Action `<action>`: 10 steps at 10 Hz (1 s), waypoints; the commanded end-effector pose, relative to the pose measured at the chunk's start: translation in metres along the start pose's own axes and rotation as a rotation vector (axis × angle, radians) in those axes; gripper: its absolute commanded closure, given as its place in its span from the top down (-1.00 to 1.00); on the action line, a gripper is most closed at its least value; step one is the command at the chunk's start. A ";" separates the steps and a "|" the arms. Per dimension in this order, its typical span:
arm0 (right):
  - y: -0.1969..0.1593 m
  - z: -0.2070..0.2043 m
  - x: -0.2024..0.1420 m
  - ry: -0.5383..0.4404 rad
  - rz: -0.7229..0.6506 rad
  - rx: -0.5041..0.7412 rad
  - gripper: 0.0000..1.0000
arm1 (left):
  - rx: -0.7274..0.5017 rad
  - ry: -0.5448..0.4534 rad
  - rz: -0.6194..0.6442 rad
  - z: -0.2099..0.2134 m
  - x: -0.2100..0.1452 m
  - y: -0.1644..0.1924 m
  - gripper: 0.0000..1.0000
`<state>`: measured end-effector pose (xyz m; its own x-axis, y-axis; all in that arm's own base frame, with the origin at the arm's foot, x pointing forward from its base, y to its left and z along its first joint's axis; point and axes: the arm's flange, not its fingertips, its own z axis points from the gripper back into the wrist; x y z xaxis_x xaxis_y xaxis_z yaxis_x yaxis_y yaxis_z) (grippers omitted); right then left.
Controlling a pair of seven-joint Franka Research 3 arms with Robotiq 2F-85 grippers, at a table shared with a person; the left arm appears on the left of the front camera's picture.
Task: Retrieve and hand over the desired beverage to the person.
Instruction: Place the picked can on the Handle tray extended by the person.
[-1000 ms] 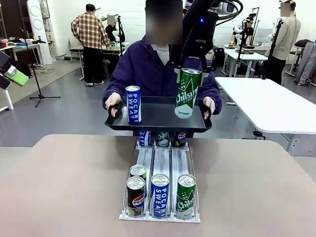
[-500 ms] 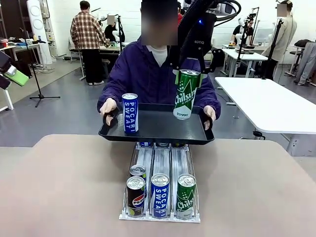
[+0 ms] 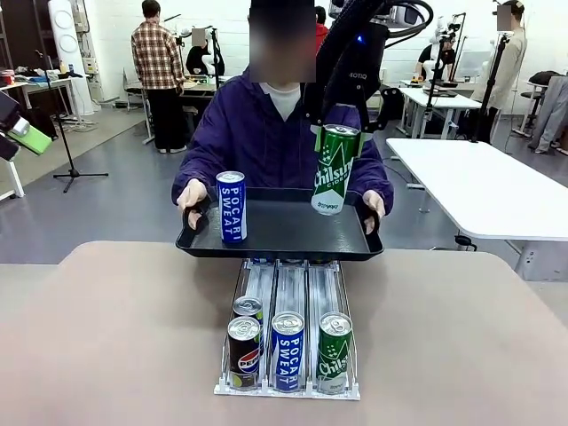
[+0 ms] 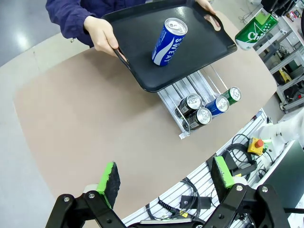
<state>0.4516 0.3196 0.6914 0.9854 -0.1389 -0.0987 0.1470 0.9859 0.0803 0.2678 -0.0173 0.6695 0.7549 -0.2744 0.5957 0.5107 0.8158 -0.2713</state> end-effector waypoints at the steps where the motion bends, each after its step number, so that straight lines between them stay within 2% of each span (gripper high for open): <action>1: 0.001 0.002 -0.002 -0.013 -0.010 0.009 -1.00 | 0.001 0.005 -0.012 0.000 -0.001 0.002 1.00; 9: 0.001 0.002 -0.002 -0.013 -0.010 0.009 -1.00 | 0.001 0.005 -0.012 0.000 -0.001 0.002 1.00; 10: 0.000 0.000 0.000 0.000 0.000 0.000 0.16 | 0.001 0.005 -0.012 0.000 -0.001 0.002 1.00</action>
<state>0.4517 0.3196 0.6911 0.9853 -0.1389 -0.0993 0.1471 0.9859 0.0798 0.2678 -0.0173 0.6695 0.7549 -0.2744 0.5957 0.5107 0.8158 -0.2713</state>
